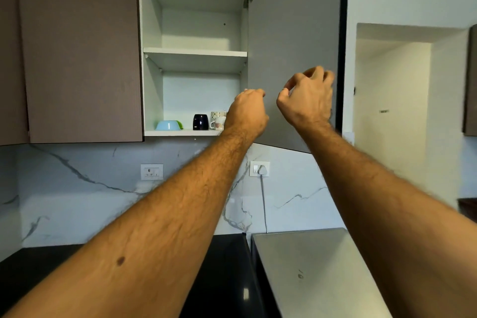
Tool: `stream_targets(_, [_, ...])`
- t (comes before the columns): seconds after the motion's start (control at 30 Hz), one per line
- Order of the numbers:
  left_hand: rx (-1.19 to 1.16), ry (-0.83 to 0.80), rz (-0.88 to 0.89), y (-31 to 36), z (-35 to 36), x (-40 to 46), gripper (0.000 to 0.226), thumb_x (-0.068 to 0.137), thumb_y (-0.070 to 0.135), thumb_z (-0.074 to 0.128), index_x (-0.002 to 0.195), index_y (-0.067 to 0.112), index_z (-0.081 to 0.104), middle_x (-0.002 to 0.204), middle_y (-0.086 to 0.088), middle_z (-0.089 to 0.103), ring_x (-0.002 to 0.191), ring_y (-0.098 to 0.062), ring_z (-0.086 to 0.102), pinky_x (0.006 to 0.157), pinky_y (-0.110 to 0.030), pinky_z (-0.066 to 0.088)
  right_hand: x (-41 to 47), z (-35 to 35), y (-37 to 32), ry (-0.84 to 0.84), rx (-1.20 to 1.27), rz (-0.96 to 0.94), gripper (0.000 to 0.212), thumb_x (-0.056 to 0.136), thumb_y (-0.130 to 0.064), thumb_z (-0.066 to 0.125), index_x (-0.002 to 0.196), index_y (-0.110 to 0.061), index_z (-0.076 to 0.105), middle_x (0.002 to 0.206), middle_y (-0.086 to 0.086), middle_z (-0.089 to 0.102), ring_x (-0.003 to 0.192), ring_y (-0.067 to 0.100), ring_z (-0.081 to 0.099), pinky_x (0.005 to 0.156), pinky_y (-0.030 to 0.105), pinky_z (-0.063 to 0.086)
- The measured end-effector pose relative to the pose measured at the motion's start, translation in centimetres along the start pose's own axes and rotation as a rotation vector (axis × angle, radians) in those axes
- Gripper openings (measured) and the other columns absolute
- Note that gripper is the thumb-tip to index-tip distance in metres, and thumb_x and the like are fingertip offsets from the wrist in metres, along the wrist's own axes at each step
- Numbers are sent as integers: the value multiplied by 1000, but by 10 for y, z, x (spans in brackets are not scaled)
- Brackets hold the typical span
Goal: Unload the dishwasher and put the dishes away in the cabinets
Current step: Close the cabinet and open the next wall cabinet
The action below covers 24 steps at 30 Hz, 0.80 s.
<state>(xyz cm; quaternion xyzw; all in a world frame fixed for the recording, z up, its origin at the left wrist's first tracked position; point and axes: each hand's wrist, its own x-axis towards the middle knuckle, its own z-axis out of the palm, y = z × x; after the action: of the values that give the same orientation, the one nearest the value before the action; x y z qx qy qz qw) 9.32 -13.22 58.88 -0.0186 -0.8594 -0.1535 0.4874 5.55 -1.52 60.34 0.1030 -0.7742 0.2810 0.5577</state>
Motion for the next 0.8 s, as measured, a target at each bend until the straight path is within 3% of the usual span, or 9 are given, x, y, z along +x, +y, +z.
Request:
stream_targets(0.23, [-2, 8, 41, 24, -6, -6, 51, 88, 2, 55, 138, 14, 51, 141, -5, 52, 135, -22, 43, 108, -35, 40, -3, -20, 29, -72, 65, 82, 37, 81, -30, 61, 116, -20, 63, 155, 9, 24, 144, 36, 15, 115, 49, 29])
stream_targets(0.37, [2, 11, 65, 24, -8, -1, 51, 89, 4, 54, 138, 14, 51, 141, -4, 52, 136, -21, 40, 109, -37, 40, -6, -11, 37, -79, 156, 169, 42, 84, -21, 61, 126, -23, 57, 162, 11, 3, 144, 38, 19, 118, 48, 25])
stream_targets(0.5, [11, 52, 50, 16, -6, 1, 49, 90, 8, 51, 138, 17, 52, 139, -1, 53, 133, -21, 42, 109, -39, 40, -9, -9, 33, 25, 287, 288, 36, 90, -9, 52, 124, -19, 60, 154, 12, 25, 139, 30, 31, 112, 36, 35])
stream_targets(0.67, [-32, 272, 29, 4, -20, 6, 52, 102, 37, 37, 150, 15, 36, 160, -5, 26, 149, -21, 16, 119, -40, 16, -38, 3, -2, 172, 338, 170, 49, 80, 5, 44, 120, -19, 59, 152, 6, 35, 135, 26, 39, 101, 33, 42])
stream_targets(0.73, [-43, 352, 60, 1, -30, 11, 58, 102, 43, 32, 152, 14, 32, 161, -5, 24, 150, -19, 13, 121, -39, 13, -50, 9, -27, 136, 340, 79, 47, 82, 3, 50, 122, -20, 59, 156, 5, 32, 133, 26, 44, 91, 32, 46])
stream_targets(0.8, [-43, 372, 91, -3, -41, 15, 59, 103, 44, 30, 153, 13, 28, 162, -4, 22, 151, -18, 11, 122, -37, 10, -61, 19, -54, 117, 346, -30, 40, 89, -12, 60, 129, -19, 55, 155, 6, 36, 123, 27, 54, 85, 34, 51])
